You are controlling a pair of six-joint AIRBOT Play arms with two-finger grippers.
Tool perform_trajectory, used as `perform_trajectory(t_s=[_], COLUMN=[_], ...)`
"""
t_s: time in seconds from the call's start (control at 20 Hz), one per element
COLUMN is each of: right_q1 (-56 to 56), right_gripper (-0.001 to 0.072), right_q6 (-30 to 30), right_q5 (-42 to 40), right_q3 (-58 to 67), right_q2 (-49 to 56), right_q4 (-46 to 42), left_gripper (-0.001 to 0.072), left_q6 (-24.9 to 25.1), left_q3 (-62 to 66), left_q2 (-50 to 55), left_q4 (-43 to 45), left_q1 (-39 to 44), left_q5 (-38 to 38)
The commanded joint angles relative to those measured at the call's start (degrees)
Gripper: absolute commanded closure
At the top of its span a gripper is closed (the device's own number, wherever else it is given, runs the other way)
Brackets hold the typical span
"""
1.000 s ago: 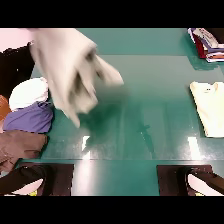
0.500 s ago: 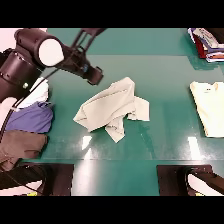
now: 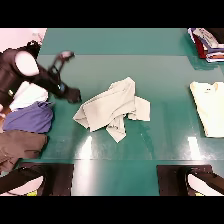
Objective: Fold the shirts.
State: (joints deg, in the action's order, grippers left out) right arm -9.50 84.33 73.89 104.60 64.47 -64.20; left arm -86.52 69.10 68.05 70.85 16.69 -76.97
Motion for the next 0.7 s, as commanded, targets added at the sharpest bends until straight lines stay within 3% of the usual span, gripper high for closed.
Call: perform_trajectory(t_s=[0.0,0.3,0.65], right_q1=[-0.04,-0.04,-0.04], right_gripper=[0.0692,0.0692,0.0692], right_q6=[0.02,0.02,0.04], right_q5=[0.04,0.07,0.11], right_q3=[0.04,0.04,0.04], right_q2=[0.07,0.09,0.09], right_q4=[0.00,0.04,0.13], left_gripper=[0.0211,0.0211,0.0211], left_q6=[-0.04,-0.04,0.52], left_q3=[-18.21,-34.73,-37.33], left_q2=[-4.72,-5.49,-5.29], left_q4=[-12.74,-21.81,-26.25], left_q1=[-0.72,-0.72,-0.72], left_q5=[7.39,17.88,28.00])
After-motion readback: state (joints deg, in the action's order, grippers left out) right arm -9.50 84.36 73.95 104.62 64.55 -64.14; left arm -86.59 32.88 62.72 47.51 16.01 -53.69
